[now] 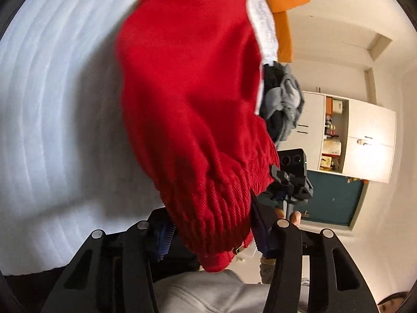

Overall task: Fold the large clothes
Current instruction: 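Grasp the ribbed hem of the sweater with both tools, then fold the hem up toward the collar with both tools and release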

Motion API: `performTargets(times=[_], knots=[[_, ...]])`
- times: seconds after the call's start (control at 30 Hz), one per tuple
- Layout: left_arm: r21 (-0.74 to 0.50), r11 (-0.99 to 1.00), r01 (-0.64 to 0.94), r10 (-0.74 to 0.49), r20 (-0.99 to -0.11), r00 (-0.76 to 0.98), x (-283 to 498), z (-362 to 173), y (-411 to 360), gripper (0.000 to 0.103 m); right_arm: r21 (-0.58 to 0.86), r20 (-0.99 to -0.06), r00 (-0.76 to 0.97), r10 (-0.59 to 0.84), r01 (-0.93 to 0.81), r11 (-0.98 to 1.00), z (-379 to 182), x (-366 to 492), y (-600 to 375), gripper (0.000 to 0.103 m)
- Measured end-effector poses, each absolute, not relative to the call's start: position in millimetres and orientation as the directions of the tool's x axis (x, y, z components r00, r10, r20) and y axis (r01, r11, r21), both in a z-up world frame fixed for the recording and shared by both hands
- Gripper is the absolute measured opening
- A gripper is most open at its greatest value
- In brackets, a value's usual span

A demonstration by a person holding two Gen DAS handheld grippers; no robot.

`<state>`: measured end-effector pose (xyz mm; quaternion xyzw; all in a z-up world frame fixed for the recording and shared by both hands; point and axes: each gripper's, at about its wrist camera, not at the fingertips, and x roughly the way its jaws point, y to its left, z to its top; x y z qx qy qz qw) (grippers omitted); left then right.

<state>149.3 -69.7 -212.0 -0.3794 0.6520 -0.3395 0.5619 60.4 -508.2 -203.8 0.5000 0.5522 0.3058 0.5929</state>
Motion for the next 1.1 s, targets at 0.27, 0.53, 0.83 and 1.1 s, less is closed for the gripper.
performTargets(times=[0.27,0.53,0.83,1.1], knots=[[-0.832,0.555,0.009,-0.831,-0.554,-0.049,227.8,-140.1,-78.9,0.054,0.903,-0.423,0.291,0.858,0.06,0.425,-148.1,139.9,-513.6,0.038],[-0.832,0.552,-0.063,-0.833,-0.553,0.002,320.2,-153.3,-63.9,0.052,0.884,-0.458,0.32,0.829,0.069,0.462,-153.9,241.6,-502.9,0.037],[-0.858,0.478,-0.188,-0.866,-0.497,0.065,387.0,-190.7,-40.1,0.051,0.892,-0.447,0.32,0.835,0.096,0.441,-180.8,321.6,-492.5,0.036],[-0.859,0.407,-0.311,-0.885,-0.455,0.1,418.0,-236.9,-41.0,0.051,0.826,-0.53,0.379,0.759,0.029,0.562,-200.5,347.4,-482.9,0.037]])
